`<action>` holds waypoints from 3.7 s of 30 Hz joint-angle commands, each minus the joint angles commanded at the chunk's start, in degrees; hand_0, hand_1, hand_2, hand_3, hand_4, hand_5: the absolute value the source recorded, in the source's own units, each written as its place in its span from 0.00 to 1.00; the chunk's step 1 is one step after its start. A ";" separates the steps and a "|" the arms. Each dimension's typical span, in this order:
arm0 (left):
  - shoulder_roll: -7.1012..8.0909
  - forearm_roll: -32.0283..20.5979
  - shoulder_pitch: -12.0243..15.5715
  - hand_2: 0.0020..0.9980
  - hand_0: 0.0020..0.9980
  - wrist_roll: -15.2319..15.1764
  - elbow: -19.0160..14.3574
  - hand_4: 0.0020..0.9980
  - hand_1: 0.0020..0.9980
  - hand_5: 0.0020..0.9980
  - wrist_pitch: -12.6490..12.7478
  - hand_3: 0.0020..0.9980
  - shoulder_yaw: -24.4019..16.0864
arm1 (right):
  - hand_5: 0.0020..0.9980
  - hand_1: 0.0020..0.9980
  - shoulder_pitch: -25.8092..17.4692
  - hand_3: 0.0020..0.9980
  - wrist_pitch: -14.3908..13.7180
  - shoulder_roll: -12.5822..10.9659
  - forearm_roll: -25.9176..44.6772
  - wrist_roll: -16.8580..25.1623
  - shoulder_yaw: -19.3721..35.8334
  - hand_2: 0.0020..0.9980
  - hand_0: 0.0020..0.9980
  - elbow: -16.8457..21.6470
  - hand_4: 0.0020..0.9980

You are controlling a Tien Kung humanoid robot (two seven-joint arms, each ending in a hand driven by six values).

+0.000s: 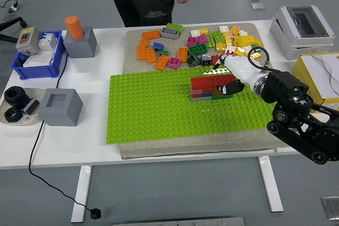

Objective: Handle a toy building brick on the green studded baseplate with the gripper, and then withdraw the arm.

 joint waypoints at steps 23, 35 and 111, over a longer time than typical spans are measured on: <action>-0.26 -0.25 0.47 0.56 0.63 -0.16 0.00 0.62 0.59 0.21 -0.01 0.58 -0.02 | 0.48 0.90 -4.70 0.64 -0.19 -6.04 1.07 0.63 4.08 0.95 0.85 9.08 1.00; -0.31 -0.36 0.46 0.56 0.63 -0.13 0.00 0.63 0.59 0.20 -0.02 0.58 0.09 | 0.51 0.90 -4.89 0.63 -0.39 -5.28 1.53 0.99 3.61 0.95 0.86 7.33 0.99; -0.49 -0.63 0.61 0.56 0.63 -0.15 0.00 0.63 0.59 0.22 -0.02 0.58 0.40 | 0.50 0.88 -6.70 0.61 -1.91 -3.57 4.91 2.64 7.07 0.92 0.85 4.11 0.95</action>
